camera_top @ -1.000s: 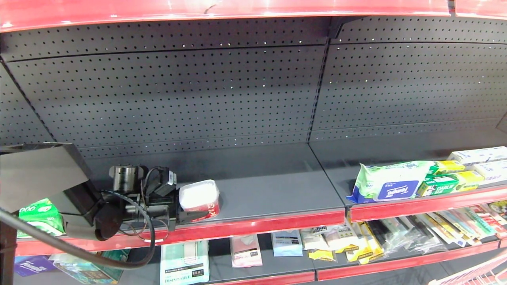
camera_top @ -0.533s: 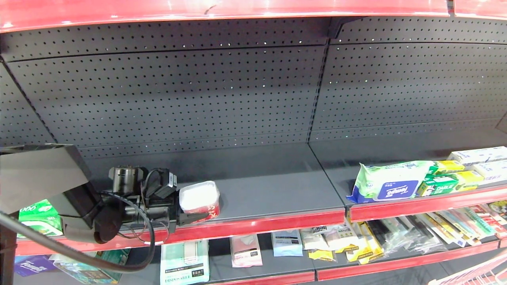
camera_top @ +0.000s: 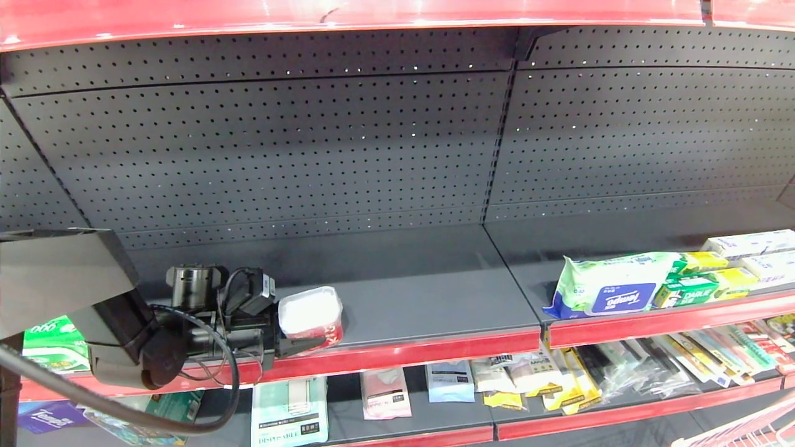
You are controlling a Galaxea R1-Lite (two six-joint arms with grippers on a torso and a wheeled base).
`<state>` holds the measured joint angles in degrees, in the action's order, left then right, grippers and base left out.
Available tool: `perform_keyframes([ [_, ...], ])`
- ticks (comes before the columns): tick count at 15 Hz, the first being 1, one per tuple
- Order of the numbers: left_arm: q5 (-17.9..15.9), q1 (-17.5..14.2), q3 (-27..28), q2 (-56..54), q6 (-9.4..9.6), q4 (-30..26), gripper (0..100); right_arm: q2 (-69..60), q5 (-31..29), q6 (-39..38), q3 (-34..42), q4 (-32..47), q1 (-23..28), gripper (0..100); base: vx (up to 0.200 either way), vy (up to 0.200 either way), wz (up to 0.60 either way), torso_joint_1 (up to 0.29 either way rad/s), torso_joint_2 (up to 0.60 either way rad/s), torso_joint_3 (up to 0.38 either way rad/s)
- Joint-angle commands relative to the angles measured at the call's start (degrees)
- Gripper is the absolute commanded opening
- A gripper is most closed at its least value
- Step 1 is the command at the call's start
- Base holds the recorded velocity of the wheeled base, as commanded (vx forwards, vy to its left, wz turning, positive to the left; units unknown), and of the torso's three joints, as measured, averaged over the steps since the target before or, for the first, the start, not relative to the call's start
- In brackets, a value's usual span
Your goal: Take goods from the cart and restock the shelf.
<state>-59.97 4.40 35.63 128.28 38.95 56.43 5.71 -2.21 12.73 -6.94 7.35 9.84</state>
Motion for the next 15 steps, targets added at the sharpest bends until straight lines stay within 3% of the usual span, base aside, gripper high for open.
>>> perform_keyframes([
  [1, 0.0, 0.1, -0.3, -0.1, -0.10, -0.2, 0, 0.1, 0.0, 0.0, 0.0, 0.0, 0.0, 0, 0.000, 0.000, 0.00, 0.000, 0.00, 0.000],
  [5, 0.5, 0.0, -0.6, -0.1, -0.19, -0.2, 0, 0.1, 0.0, 0.1, 0.0, 0.0, 0.0, 0, 0.000, 0.000, 0.00, 0.000, 0.00, 0.000],
  [6, 0.6, 0.0, -0.6, 0.0, -0.19, -0.2, 100, 0.1, 0.0, 0.1, 0.0, 0.0, 0.0, 0, 0.000, 0.000, 0.00, 0.000, 0.00, 0.000],
  [11, 0.6, -0.5, -0.3, -1.1, -0.54, -0.1, 100, 0.1, 0.0, 0.1, 0.5, 0.0, 0.0, 0, 0.000, 0.000, 0.00, 0.000, 0.00, 0.000],
  [15, 1.0, -4.1, -0.5, -3.8, -0.89, -0.2, 100, 0.1, 0.1, 0.0, 2.5, -1.6, 0.0, 0, 0.000, 0.000, 0.00, 0.000, 0.00, 0.000],
])
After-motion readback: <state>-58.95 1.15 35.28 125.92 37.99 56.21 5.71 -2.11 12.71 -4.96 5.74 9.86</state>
